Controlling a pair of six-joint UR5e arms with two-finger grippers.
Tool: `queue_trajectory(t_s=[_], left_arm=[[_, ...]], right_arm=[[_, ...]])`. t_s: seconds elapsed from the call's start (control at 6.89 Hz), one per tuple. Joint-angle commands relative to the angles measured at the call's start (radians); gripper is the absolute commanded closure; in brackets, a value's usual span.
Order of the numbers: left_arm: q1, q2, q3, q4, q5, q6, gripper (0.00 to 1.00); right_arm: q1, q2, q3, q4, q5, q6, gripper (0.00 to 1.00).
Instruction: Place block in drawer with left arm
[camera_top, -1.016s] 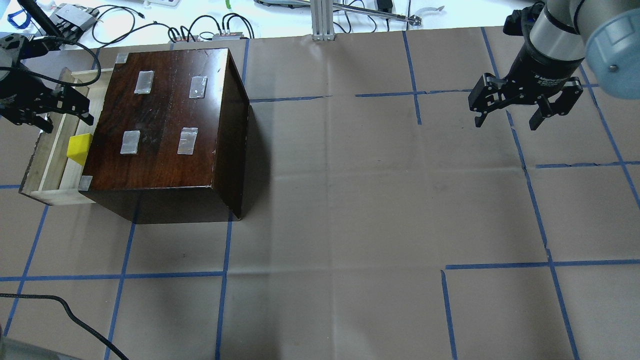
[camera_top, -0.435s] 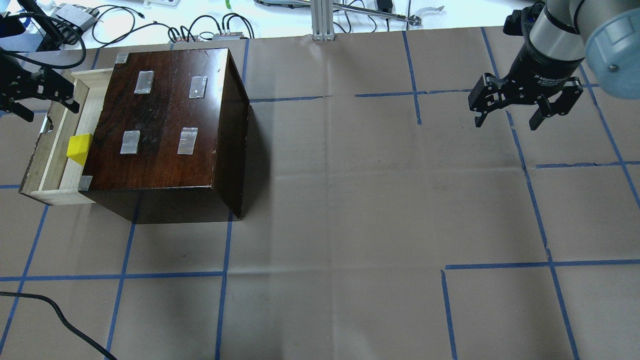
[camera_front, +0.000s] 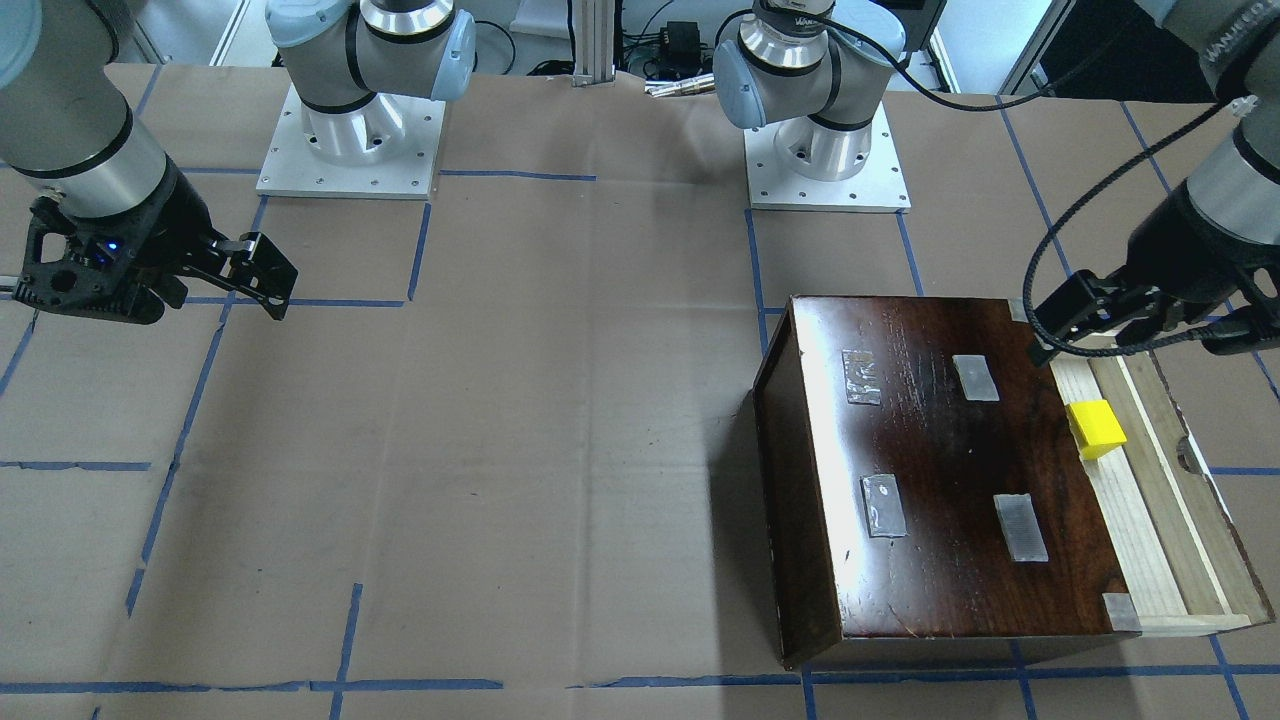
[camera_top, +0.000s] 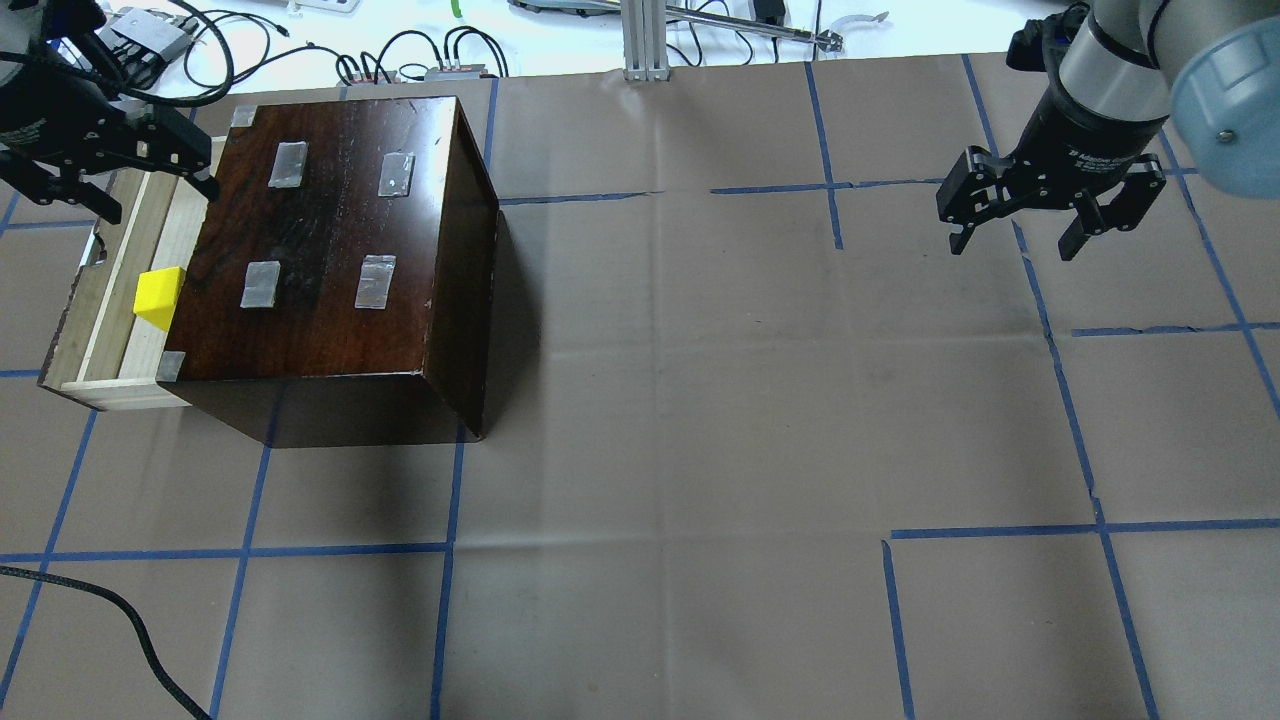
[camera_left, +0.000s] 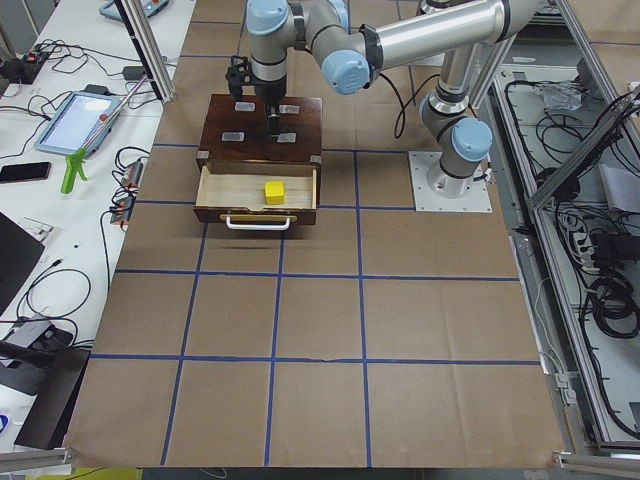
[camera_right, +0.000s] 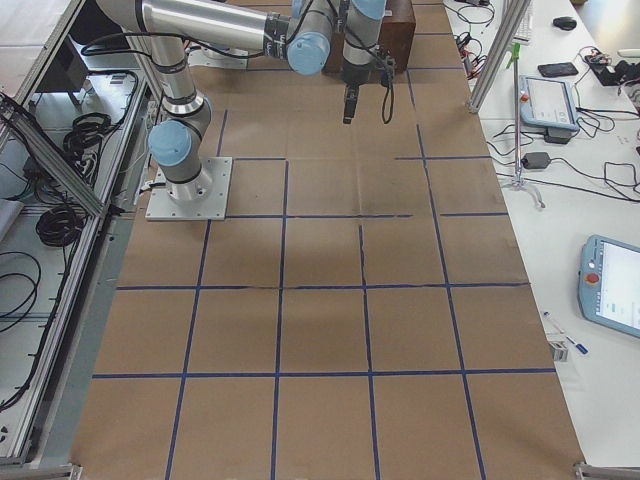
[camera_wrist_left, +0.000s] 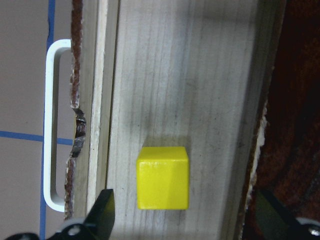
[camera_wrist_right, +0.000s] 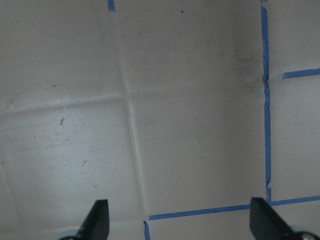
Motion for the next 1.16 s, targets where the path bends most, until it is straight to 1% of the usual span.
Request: queue_trajectory(t_s=[0.0,0.15,0.29,0.44,0.58,0.73,0.87,1.02], left_arm=[[-0.153,0.018,-0.005,-0.015,0.003,-0.180,0.01],[-0.210,0.023,-0.017,-0.015,0.032,-0.209,0.01],[-0.261,0.049,-0.037,-0.015,0.052,-0.214,0.02],[-0.285,0.070,-0.052,-0.015,0.049,-0.208,0.02],[-0.293,0.084,-0.074,-0.016,0.049,-0.193,0.02],[-0.296,0.131,-0.110,-0.016,0.049,-0.096,0.02],[-0.295,0.155,-0.147,-0.015,0.051,-0.070,0.02],[-0.295,0.135,-0.148,-0.016,0.051,-0.064,0.02]], right_arm=[[0.000,0.002,-0.001,0.000,0.000,0.000,0.00],[0.000,0.002,0.000,0.000,0.000,0.000,0.00],[0.000,0.000,0.000,0.000,0.000,-0.001,0.00],[0.000,0.000,0.000,0.000,0.000,-0.001,0.00],[0.000,0.002,0.000,0.000,0.000,-0.001,0.00],[0.000,0.000,0.000,0.000,0.000,0.000,0.00],[0.000,0.000,0.000,0.000,0.000,-0.001,0.00],[0.000,0.000,0.000,0.000,0.000,-0.001,0.00]])
